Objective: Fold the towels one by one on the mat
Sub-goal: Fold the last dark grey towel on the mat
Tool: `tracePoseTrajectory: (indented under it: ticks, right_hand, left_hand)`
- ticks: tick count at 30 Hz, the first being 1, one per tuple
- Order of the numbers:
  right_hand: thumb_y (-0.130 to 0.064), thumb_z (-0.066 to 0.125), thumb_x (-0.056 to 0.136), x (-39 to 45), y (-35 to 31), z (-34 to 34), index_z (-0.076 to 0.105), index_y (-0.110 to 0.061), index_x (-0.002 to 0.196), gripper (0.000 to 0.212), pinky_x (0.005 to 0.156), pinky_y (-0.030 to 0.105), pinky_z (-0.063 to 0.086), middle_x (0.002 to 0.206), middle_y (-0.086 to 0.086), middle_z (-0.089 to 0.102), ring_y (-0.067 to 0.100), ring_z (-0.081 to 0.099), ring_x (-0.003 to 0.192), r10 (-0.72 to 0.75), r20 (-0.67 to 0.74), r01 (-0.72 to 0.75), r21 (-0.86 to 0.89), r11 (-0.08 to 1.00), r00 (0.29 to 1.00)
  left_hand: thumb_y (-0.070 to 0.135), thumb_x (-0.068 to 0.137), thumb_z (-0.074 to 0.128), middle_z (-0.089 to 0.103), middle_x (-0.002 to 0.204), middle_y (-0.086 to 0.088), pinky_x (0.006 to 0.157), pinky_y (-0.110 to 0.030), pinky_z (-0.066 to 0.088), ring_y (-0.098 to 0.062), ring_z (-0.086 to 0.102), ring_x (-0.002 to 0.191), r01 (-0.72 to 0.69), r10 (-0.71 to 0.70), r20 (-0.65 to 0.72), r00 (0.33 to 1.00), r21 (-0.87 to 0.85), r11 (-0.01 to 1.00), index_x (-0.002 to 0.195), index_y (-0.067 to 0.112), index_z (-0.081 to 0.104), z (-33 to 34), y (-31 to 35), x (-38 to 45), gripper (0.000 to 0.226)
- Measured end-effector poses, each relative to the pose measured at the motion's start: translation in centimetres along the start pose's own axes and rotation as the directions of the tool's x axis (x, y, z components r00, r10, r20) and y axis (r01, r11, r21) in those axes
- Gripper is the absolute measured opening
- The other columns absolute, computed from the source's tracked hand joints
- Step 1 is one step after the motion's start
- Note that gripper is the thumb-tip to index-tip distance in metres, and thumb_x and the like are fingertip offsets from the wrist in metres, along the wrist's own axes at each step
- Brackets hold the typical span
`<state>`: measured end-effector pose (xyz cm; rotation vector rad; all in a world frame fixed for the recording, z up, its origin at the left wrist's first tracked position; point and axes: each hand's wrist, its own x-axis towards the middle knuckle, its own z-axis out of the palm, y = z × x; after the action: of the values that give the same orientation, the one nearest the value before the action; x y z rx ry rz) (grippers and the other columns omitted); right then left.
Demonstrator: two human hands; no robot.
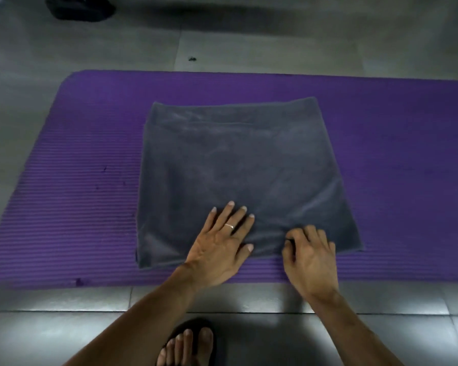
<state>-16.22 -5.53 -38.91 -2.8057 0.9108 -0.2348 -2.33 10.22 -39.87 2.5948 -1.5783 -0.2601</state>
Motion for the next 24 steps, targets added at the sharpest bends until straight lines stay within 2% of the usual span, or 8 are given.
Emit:
tracePoseTrajectory:
  ticks: [3,7,11,14,16,18,22,24]
  right_hand:
    - [-0.029,0.04,0.082,-1.4,4.2,-1.2,0.061,-0.015,0.081,0.025,0.066,0.039,0.039,0.082,0.005,0.058,0.03,0.053,0.076,0.084,-0.035,-0.086,-0.063,0.994,0.996]
    - [-0.03,0.044,0.081,-0.5,5.7,-2.2,0.063,-0.013,0.081,0.025,0.071,0.042,0.038,0.082,0.005,0.06,0.031,0.055,0.079,0.143,-0.082,-0.15,-0.093,0.984,0.986]
    - [-0.033,0.047,0.085,2.8,4.0,-0.9,0.059,-0.008,0.122,0.046,0.089,0.048,0.045,0.126,0.012,0.058,0.035,0.054,0.115,0.149,-0.04,-0.149,0.007,0.989,0.988]
    - [-0.047,0.031,0.095,2.5,5.0,0.6,0.033,-0.011,0.149,0.065,0.115,0.053,0.023,0.157,0.007,0.03,0.027,0.026,0.145,0.11,0.147,-0.099,-0.076,0.992,0.983]
    - [-0.059,0.019,0.095,1.6,7.8,0.4,0.015,-0.015,0.155,0.074,0.119,0.052,0.005,0.162,0.002,0.013,0.021,0.01,0.15,0.188,0.211,-0.161,-0.14,0.977,0.959]
    - [-0.063,0.013,0.093,0.7,10.2,-0.2,0.006,-0.016,0.155,0.079,0.12,0.05,0.001,0.163,0.001,0.006,0.02,0.004,0.15,0.269,0.228,-0.24,-0.149,0.959,0.936]
    - [-0.056,0.019,0.092,2.0,8.8,-1.0,0.02,-0.008,0.152,0.077,0.117,0.055,0.018,0.159,0.012,0.024,0.029,0.02,0.147,0.361,0.126,-0.349,-0.104,0.931,0.924]
    - [-0.046,0.031,0.093,4.6,6.0,-0.4,0.032,-0.005,0.147,0.068,0.111,0.055,0.029,0.153,0.016,0.035,0.033,0.03,0.142,0.285,0.03,-0.285,-0.029,0.958,0.958]
  left_hand:
    - [0.055,0.095,0.03,0.028,0.157,-0.005,0.115,-0.056,0.017,-0.028,0.015,0.148,-0.026,0.023,0.059,0.998,0.05,0.998,0.15,0.019,0.032,0.9,0.2,-0.3,0.066]
    - [0.054,0.085,0.041,0.032,0.154,-0.009,0.115,-0.06,0.016,-0.031,0.018,0.147,-0.036,0.036,0.013,0.999,0.003,0.999,0.145,0.015,0.04,0.1,0.6,1.2,0.072]
    - [0.05,0.092,0.032,0.027,0.157,-0.006,0.117,-0.057,0.013,-0.028,0.012,0.148,-0.138,0.138,0.009,0.99,0.03,0.99,0.148,0.015,0.034,-0.2,2.3,5.7,0.066]
    - [0.055,0.095,0.02,0.018,0.16,-0.003,0.118,-0.056,0.006,-0.027,0.007,0.149,-0.136,0.128,0.101,0.987,0.078,0.988,0.153,0.019,0.021,0.6,3.1,7.6,0.068]
    - [0.056,0.095,0.018,0.016,0.161,-0.003,0.118,-0.056,0.005,-0.027,0.005,0.149,-0.14,0.128,0.108,0.986,0.106,0.984,0.153,0.019,0.018,1.0,3.1,7.5,0.069]
    - [0.056,0.096,0.02,0.02,0.16,-0.004,0.118,-0.056,0.009,-0.028,0.01,0.149,-0.147,0.138,0.088,0.986,0.101,0.984,0.152,0.018,0.022,1.0,2.9,7.2,0.068]
    - [0.057,0.094,0.028,0.026,0.158,-0.005,0.117,-0.057,0.012,-0.027,0.014,0.148,-0.149,0.145,0.057,0.988,0.059,0.987,0.15,0.018,0.029,0.9,2.9,7.4,0.069]
    - [0.057,0.092,0.032,0.029,0.157,-0.006,0.117,-0.057,0.014,-0.026,0.017,0.147,-0.127,0.126,0.034,0.991,0.039,0.991,0.149,0.016,0.032,0.9,2.6,7.9,0.07]
